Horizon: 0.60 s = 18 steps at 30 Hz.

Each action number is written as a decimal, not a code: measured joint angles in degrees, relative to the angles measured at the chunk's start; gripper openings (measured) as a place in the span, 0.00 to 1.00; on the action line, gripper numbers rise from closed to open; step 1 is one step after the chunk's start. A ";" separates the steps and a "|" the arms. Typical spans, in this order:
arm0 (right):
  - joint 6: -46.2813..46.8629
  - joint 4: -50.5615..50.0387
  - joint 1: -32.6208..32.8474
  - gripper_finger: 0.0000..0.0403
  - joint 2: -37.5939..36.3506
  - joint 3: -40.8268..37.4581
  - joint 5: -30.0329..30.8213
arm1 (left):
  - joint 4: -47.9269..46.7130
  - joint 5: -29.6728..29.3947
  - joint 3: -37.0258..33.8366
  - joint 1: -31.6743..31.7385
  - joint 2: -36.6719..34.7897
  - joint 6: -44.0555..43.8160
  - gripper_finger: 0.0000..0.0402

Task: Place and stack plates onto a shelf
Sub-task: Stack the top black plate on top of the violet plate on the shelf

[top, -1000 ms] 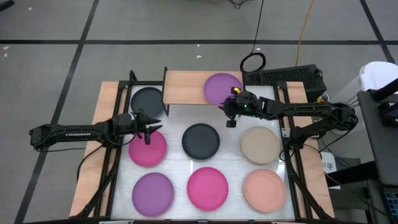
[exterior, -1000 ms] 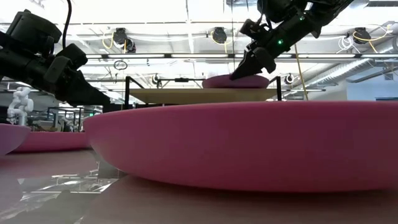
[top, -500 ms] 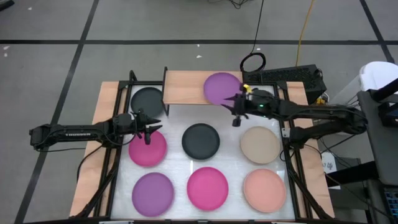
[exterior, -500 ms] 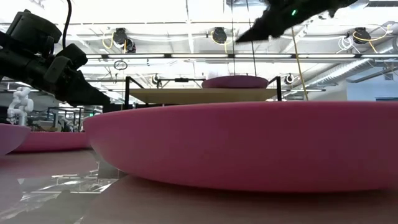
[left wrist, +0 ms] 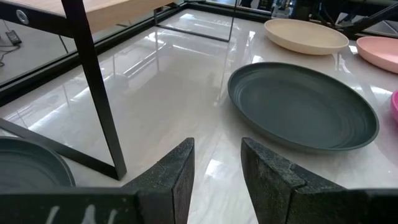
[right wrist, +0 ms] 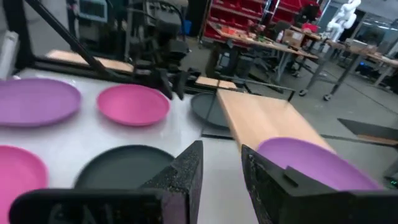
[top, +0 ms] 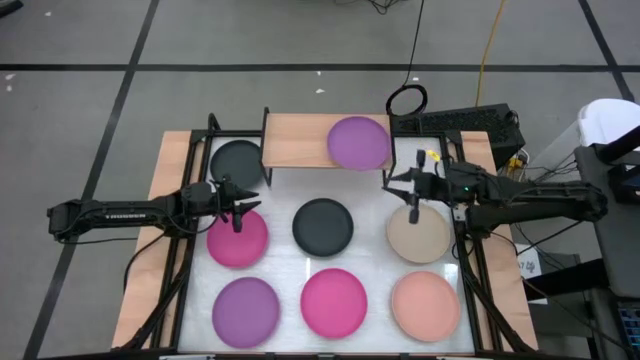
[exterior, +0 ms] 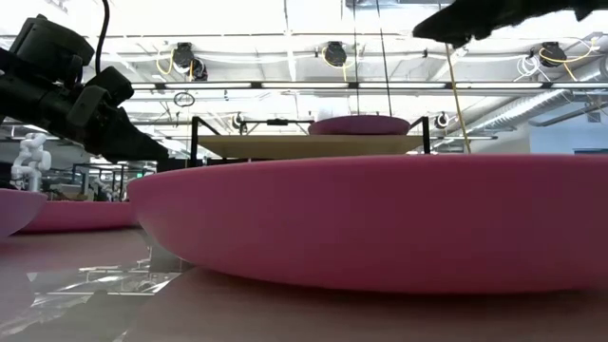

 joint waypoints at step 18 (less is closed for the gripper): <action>1.39 5.19 3.33 0.23 -6.72 -7.56 0.11 | -0.02 0.00 -0.02 -0.02 0.00 3.63 0.34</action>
